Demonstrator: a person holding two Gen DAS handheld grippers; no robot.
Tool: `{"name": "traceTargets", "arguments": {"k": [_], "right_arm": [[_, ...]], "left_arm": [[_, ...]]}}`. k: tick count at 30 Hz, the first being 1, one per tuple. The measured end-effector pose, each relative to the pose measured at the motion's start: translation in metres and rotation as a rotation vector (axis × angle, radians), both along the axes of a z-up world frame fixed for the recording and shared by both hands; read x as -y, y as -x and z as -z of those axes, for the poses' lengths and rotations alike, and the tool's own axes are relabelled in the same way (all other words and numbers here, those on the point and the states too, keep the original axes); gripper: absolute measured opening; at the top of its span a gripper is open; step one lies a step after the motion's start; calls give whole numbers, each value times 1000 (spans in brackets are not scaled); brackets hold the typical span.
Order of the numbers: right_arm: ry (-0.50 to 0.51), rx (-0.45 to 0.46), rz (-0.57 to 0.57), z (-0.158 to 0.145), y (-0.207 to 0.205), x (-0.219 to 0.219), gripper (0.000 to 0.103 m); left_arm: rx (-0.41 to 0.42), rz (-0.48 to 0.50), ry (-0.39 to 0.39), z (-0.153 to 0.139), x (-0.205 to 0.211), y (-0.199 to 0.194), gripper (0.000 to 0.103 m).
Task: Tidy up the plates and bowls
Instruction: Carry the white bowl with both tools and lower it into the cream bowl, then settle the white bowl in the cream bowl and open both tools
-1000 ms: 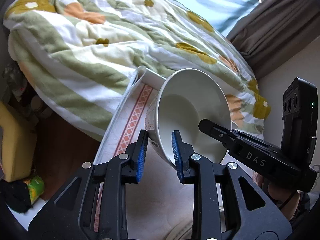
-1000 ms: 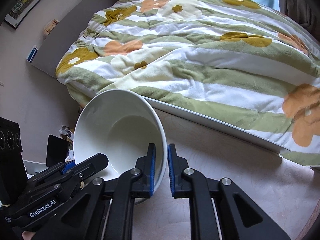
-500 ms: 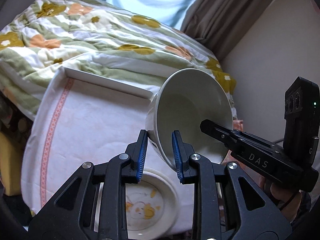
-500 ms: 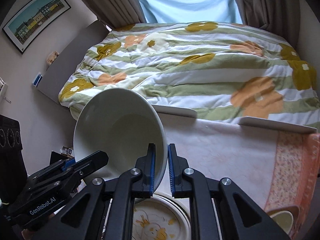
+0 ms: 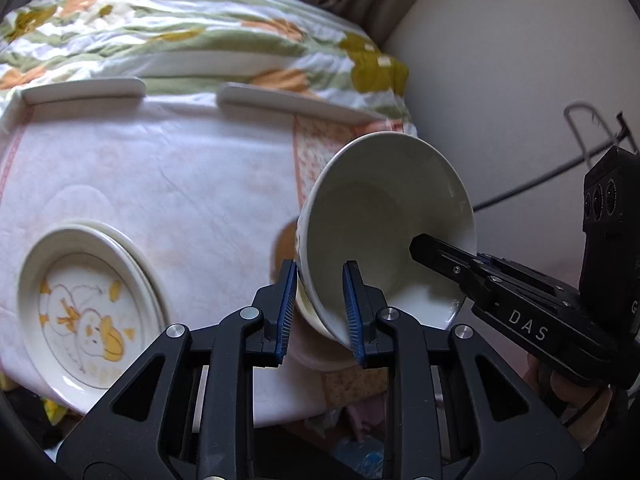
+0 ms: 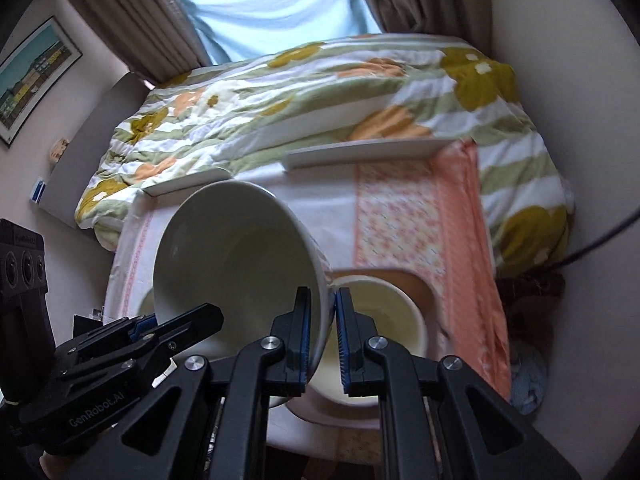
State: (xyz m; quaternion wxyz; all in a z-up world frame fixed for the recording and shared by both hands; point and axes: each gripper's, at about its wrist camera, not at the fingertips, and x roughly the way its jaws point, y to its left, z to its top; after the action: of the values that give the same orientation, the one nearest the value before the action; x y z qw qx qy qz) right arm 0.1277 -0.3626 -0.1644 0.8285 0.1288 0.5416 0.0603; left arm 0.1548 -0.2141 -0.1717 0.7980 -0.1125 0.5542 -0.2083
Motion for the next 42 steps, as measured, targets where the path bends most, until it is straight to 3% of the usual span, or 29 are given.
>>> {"name": "traceTargets", "arguments": {"k": [6,15,21,30,42], "right_arm": [[-34,-69,57,36,13,24,11],[-45,-113,93,61,18,32,11],[-43,-125,108,67,17,35,11],[-34,-129,128,67,18,34,11],[-48,-135,147,66,17,34,14]], "left_arm": [[-51,70,-83,29,34,2,21],[-67,159,-194,57,42,-4,21],[-34,207,-252,58,52,-13,21],[49,288,-414,55,67,-15,21],[58,308,-449,61,68,-22,21]]}}
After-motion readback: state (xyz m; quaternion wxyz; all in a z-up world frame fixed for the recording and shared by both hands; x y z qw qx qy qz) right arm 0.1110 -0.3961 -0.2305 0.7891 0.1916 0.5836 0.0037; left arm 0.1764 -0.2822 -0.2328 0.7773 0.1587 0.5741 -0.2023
